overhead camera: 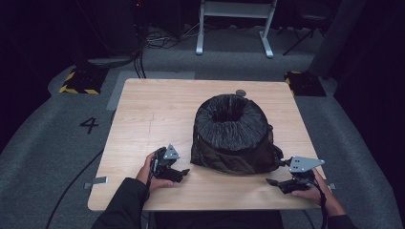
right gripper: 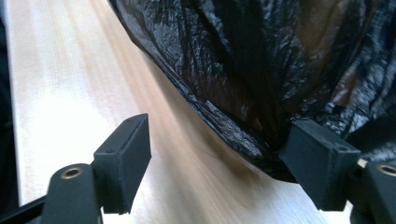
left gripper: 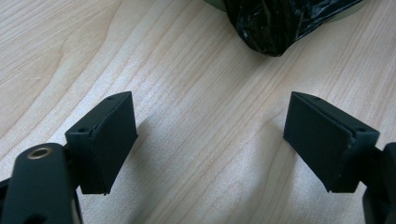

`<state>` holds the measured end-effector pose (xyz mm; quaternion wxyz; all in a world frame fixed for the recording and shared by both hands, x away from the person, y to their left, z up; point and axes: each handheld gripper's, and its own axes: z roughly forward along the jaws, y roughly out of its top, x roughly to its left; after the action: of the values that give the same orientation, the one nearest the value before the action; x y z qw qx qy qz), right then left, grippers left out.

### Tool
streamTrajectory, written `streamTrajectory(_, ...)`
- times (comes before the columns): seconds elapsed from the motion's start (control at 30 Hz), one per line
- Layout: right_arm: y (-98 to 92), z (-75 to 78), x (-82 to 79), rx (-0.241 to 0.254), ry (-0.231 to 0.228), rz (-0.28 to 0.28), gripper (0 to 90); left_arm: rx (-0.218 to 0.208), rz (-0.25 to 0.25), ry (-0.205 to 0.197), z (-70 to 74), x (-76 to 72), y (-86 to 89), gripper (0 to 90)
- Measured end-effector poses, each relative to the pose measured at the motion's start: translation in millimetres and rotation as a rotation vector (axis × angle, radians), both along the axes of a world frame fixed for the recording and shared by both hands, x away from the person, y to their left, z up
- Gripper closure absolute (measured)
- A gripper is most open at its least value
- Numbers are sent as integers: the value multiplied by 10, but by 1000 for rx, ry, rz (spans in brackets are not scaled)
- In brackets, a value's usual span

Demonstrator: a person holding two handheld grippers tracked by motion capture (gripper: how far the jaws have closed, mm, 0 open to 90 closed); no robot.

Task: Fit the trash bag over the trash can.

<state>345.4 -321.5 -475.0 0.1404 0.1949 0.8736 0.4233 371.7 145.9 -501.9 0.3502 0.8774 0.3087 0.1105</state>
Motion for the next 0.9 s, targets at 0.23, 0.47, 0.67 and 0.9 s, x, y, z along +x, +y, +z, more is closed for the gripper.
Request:
streamTrajectory(0.23,-122,142,-52,101,-54,-58,251,-2,0,0,-3,10,-7,169)
streamTrajectory(0.47,-96,303,-55,146,-102,-109,237,-1,-1,-1,-3,12,-8,169)
streamTrajectory(0.67,-120,383,-53,198,-120,-123,233,0,-2,0,-1,12,-7,168)
streamTrajectory(0.9,-191,494,-100,219,-144,-132,249,0,-2,0,-2,12,-7,168)
